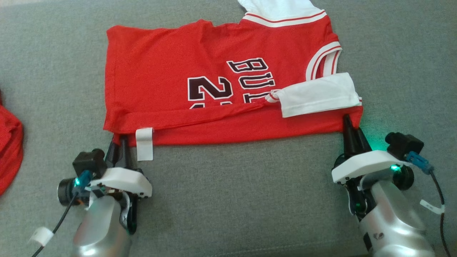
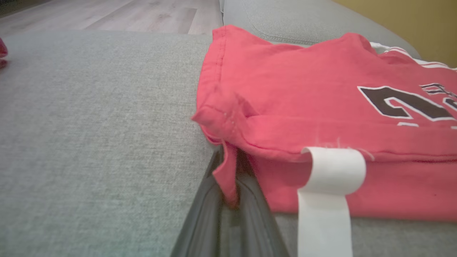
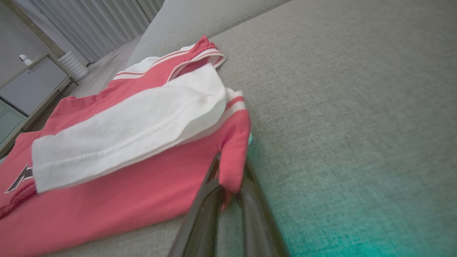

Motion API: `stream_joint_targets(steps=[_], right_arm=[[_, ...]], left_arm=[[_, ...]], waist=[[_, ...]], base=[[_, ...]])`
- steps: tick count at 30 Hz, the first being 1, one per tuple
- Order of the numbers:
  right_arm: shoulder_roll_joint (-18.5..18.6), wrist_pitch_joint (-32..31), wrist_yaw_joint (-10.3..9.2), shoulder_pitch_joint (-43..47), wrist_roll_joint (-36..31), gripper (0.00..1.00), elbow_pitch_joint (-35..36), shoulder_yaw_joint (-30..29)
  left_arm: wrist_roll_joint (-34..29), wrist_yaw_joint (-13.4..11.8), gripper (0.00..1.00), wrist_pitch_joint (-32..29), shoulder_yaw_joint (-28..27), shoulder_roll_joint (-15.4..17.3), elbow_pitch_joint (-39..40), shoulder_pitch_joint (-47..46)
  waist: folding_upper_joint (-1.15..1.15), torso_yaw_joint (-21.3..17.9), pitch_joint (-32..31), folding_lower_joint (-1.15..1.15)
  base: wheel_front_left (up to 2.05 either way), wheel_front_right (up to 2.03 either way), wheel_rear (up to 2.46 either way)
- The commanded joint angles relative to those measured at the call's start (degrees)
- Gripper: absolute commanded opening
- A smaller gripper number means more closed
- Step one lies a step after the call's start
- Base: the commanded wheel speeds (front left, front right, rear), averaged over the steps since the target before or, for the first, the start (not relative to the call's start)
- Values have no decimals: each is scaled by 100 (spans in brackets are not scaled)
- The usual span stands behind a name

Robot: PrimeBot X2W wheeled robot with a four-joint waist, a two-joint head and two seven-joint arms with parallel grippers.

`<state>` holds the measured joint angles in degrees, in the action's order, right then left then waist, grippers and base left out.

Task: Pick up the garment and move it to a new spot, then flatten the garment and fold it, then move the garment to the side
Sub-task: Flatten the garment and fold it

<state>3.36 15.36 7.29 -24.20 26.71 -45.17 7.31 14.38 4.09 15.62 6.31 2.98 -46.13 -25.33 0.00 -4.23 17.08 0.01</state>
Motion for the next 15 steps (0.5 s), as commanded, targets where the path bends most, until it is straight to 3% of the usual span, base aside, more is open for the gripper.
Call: stream_joint_targets(steps=[1,8,15], right_arm=[[-48,-37,20,-5,117,0,135,102],[-48,-37,20,-470,411,0,313,116],[-48,-37,20,-874,619,0,-12,-18]], left_arm=[[74,57,0,-62,14,-10,116,94],[56,89,0,-62,-282,-10,904,-196],[24,82,0,-62,-545,11,496,-385]], waist=[[0,12,-17,-1],[0,78,-349,-1],[0,47,-877,-1]], base=[[0,0,0],[0,0,0],[0,0,0]])
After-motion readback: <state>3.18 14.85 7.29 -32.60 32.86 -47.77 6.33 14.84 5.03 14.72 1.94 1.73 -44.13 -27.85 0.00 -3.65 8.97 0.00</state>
